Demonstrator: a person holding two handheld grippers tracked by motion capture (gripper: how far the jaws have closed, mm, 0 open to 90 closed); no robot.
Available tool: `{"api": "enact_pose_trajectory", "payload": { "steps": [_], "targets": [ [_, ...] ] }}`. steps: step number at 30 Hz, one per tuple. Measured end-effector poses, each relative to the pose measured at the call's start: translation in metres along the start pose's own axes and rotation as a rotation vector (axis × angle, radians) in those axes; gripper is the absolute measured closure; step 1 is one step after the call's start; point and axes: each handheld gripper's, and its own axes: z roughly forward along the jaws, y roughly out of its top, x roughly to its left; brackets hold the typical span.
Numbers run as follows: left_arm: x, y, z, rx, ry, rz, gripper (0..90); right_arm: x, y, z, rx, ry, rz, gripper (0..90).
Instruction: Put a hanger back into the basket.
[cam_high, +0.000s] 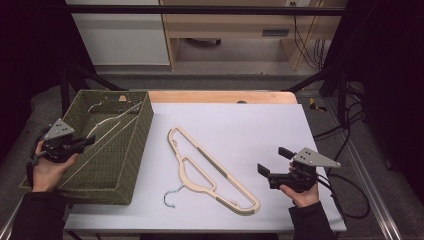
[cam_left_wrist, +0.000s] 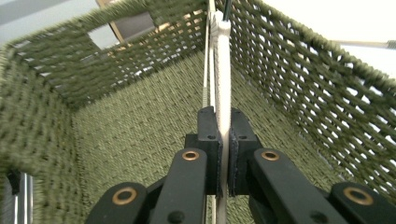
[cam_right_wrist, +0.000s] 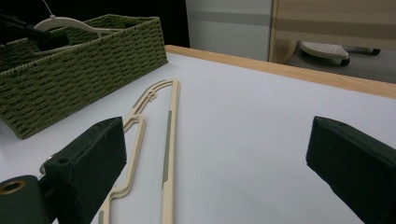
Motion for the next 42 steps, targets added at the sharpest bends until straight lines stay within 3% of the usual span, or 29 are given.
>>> {"api": "enact_pose_trajectory", "payload": {
  "steps": [9,15,23,29,35,42],
  "targets": [
    [-0.011,-0.005,0.016,0.103,-0.027,0.011,82.4,0.0,0.0,0.0,0.003,-0.001,-0.002,5.5],
    [-0.012,-0.01,0.024,0.181,-0.078,-0.019,78.6,0.001,-0.001,0.002,0.005,0.002,0.0,5.6],
    [-0.014,-0.011,0.029,0.232,-0.141,-0.015,72.2,0.002,-0.002,0.003,0.01,0.009,-0.005,5.6],
    [-0.014,-0.009,0.026,0.22,-0.148,-0.01,65.0,0.003,-0.002,0.005,0.013,0.012,-0.002,5.7],
    [-0.014,-0.002,0.015,0.171,-0.136,-0.008,50.8,0.003,-0.002,0.004,0.007,0.018,-0.002,5.7],
    [-0.014,0.007,-0.008,0.043,-0.099,-0.059,33.4,0.004,0.0,0.002,-0.001,0.024,-0.001,5.7]
  ]
}}
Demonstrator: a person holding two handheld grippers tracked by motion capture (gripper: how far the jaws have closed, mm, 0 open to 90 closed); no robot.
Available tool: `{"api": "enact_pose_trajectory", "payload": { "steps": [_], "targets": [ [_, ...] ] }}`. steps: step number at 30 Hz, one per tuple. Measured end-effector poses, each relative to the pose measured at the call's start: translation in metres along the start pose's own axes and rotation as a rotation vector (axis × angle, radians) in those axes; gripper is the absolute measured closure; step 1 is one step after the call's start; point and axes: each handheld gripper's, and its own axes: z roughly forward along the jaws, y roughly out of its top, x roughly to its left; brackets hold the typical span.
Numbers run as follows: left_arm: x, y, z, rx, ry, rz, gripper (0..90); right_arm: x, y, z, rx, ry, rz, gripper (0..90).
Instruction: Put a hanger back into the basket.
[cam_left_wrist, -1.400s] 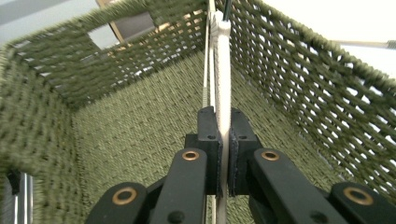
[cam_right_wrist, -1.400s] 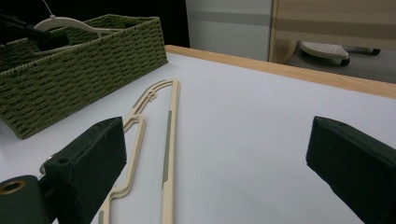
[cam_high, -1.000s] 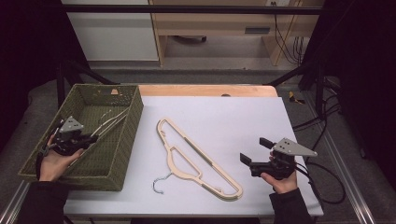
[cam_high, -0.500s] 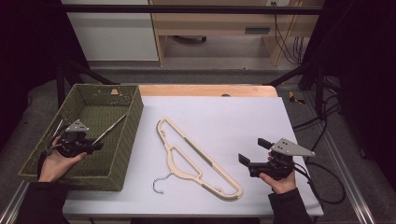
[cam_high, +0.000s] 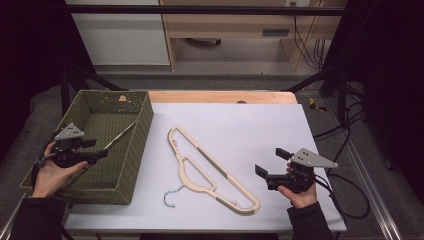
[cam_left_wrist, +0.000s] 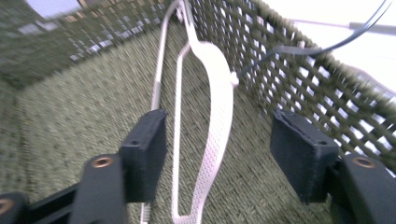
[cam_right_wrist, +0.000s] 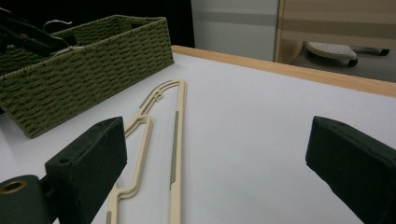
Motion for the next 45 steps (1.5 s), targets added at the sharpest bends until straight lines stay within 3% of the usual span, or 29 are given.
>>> {"api": "enact_pose_trajectory", "payload": {
  "steps": [2,6,13,18,25,30,33,35,40,45],
  "targets": [
    [-0.004,0.002,-0.009,-0.067,0.001,-0.033,29.2,0.0,0.0,0.0,-0.001,0.002,0.002,5.7],
    [-0.019,0.006,-0.026,-0.184,0.002,-0.046,20.3,0.001,0.001,0.001,-0.001,0.003,-0.006,5.6],
    [-0.054,0.015,-0.043,-0.373,-0.066,-0.078,10.7,0.004,0.004,0.001,-0.013,0.012,-0.004,5.5],
    [-0.084,0.021,-0.042,-0.441,-0.122,-0.065,9.5,0.006,0.006,-0.001,-0.02,0.018,-0.007,5.4],
    [-0.126,0.032,-0.027,-0.443,-0.199,-0.034,9.1,0.009,0.005,0.003,-0.007,0.025,-0.006,5.3],
    [-0.15,0.03,-0.012,-0.433,-0.221,-0.009,8.9,0.012,0.002,0.007,0.004,0.033,-0.006,5.2],
    [-0.161,0.024,-0.001,-0.387,-0.248,0.002,9.1,0.014,0.001,0.01,0.011,0.046,-0.005,5.2],
    [-0.171,0.021,0.007,-0.355,-0.25,0.034,9.2,0.015,0.0,0.012,0.023,0.047,-0.015,5.1],
    [-0.181,0.013,0.024,-0.309,-0.27,0.041,9.8,0.018,-0.001,0.015,0.029,0.055,-0.016,5.1],
    [-0.183,-0.002,0.053,-0.208,-0.259,0.05,10.4,0.02,-0.004,0.019,0.042,0.067,-0.02,5.2]
  ]
}}
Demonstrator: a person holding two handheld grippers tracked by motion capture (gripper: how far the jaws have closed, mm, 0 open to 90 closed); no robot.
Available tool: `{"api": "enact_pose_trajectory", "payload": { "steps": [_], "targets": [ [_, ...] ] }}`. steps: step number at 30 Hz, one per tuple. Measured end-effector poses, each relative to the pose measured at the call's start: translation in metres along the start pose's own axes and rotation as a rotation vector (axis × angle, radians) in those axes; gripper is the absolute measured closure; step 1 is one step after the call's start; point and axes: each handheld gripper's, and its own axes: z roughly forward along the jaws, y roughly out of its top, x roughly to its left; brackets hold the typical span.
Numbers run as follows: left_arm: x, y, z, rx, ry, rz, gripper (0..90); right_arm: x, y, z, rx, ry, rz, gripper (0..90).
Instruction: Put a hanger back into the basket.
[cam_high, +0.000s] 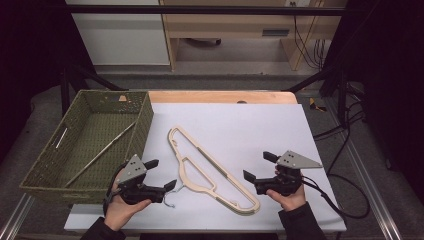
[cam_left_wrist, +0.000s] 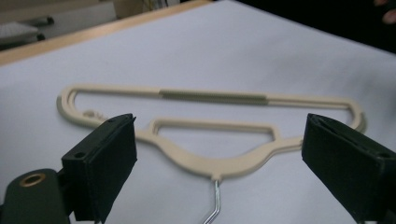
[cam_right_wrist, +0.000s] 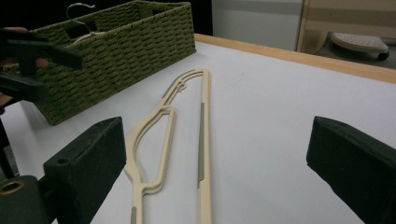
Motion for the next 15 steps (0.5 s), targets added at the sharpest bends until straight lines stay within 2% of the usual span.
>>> {"api": "enact_pose_trajectory", "payload": {
  "steps": [2,9,15],
  "targets": [
    [0.003,-0.007,0.008,0.034,-0.002,-0.013,11.1,0.001,-0.001,0.002,0.009,0.006,-0.002,5.2],
    [0.003,-0.017,0.02,0.087,-0.02,-0.012,16.3,0.005,-0.002,0.004,0.012,0.013,-0.004,5.7],
    [0.001,-0.026,0.035,0.153,-0.03,0.008,28.1,0.011,-0.005,0.012,0.041,0.031,-0.02,5.7]
  ]
}}
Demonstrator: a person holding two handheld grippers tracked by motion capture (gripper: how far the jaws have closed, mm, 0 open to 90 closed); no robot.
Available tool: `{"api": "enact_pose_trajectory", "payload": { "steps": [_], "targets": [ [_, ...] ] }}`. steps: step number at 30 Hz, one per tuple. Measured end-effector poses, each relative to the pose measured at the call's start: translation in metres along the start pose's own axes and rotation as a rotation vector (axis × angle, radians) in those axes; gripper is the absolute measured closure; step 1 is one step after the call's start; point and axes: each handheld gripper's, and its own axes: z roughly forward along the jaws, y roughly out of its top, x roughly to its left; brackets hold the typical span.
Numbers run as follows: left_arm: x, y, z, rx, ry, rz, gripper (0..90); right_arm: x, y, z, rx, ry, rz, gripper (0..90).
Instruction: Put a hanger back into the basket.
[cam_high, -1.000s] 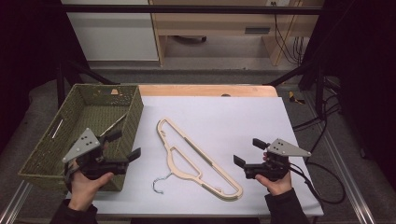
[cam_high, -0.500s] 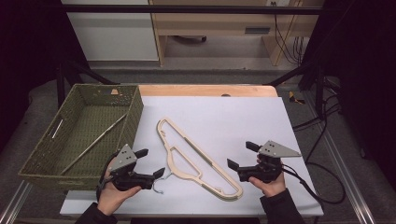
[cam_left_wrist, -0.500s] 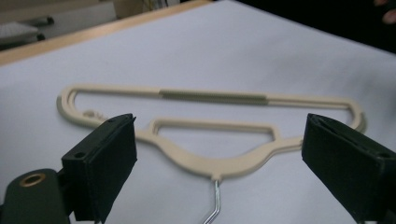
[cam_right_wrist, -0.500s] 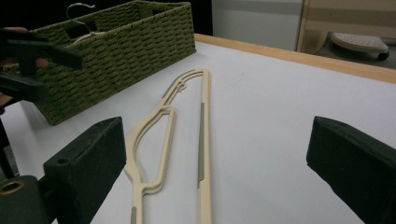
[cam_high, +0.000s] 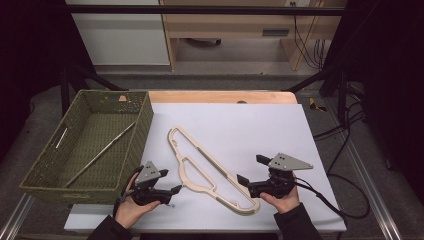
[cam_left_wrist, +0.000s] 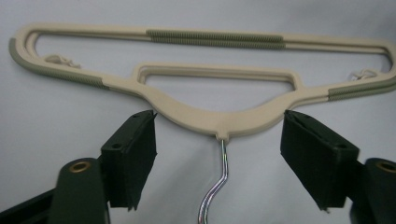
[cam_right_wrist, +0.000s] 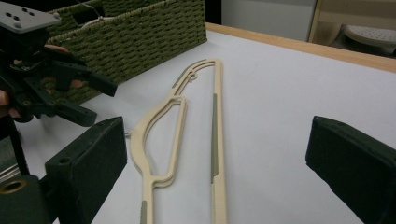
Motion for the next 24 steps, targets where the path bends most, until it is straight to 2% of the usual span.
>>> {"api": "enact_pose_trajectory", "payload": {
  "steps": [9,11,16,21,24],
  "targets": [
    [0.001,-0.01,0.025,0.101,-0.009,-0.009,55.1,0.005,-0.004,0.01,0.026,0.017,-0.003,5.8],
    [0.001,-0.011,0.028,0.115,-0.013,-0.011,58.5,0.006,-0.004,0.011,0.032,0.016,-0.006,5.9],
    [0.003,-0.011,0.03,0.113,-0.02,-0.024,70.2,0.007,-0.005,0.014,0.035,0.022,-0.001,5.9],
    [0.002,-0.01,0.032,0.12,-0.031,-0.019,76.7,0.007,-0.006,0.016,0.044,0.023,-0.003,5.9],
    [0.003,-0.009,0.032,0.126,-0.043,-0.046,78.5,0.007,-0.006,0.017,0.043,0.028,-0.002,5.9]
  ]
}}
